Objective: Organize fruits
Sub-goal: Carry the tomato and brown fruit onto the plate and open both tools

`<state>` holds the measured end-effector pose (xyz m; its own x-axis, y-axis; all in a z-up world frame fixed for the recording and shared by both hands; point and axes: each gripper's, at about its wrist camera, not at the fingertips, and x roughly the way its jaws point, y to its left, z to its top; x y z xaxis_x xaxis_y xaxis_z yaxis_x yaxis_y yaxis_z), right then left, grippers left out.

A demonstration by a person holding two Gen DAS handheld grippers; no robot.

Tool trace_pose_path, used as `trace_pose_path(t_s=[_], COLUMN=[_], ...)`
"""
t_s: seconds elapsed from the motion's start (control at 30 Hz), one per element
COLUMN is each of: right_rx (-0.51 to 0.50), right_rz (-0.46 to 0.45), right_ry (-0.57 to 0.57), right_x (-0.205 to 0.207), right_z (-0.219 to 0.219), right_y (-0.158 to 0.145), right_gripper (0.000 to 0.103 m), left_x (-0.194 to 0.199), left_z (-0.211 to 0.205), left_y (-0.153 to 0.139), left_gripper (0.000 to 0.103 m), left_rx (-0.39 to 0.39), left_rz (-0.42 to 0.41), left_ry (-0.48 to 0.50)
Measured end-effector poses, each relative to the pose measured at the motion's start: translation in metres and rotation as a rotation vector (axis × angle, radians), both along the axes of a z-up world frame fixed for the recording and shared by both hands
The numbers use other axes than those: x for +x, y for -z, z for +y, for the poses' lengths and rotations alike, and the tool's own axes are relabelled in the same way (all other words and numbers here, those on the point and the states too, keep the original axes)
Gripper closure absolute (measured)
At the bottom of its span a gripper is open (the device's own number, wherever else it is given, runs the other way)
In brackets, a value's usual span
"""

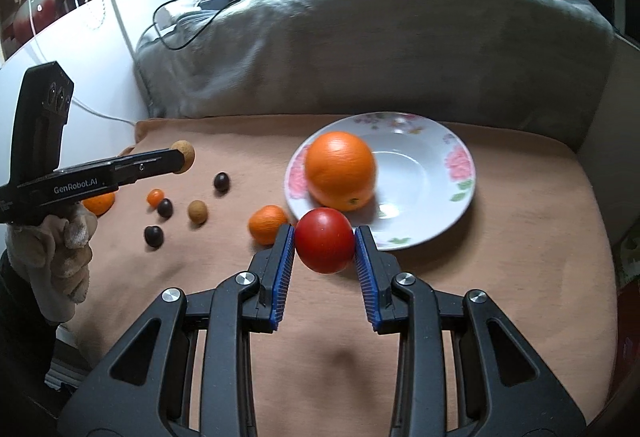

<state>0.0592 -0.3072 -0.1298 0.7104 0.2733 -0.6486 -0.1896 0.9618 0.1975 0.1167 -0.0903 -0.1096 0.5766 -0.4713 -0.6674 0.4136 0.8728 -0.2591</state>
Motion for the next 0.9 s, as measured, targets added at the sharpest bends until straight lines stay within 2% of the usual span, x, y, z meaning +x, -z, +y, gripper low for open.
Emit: trace_pose_path(t_s=[0.47, 0.9], right_rx=[-0.018, -0.056], right_rz=[0.002, 0.005], right_ry=[0.017, -0.02], right_x=[0.013, 0.032], right_z=[-0.026, -0.026], right_y=[0.007, 0.016], right_gripper=[0.071, 0.071], left_x=[0.03, 0.056], left_z=[-0.076, -0.114], left_y=[-0.007, 0.001], left_gripper=[0.078, 0.078], left_rx=[0.034, 0.065], left_rz=[-0.01, 0.022], left_ry=[0.109, 0.145])
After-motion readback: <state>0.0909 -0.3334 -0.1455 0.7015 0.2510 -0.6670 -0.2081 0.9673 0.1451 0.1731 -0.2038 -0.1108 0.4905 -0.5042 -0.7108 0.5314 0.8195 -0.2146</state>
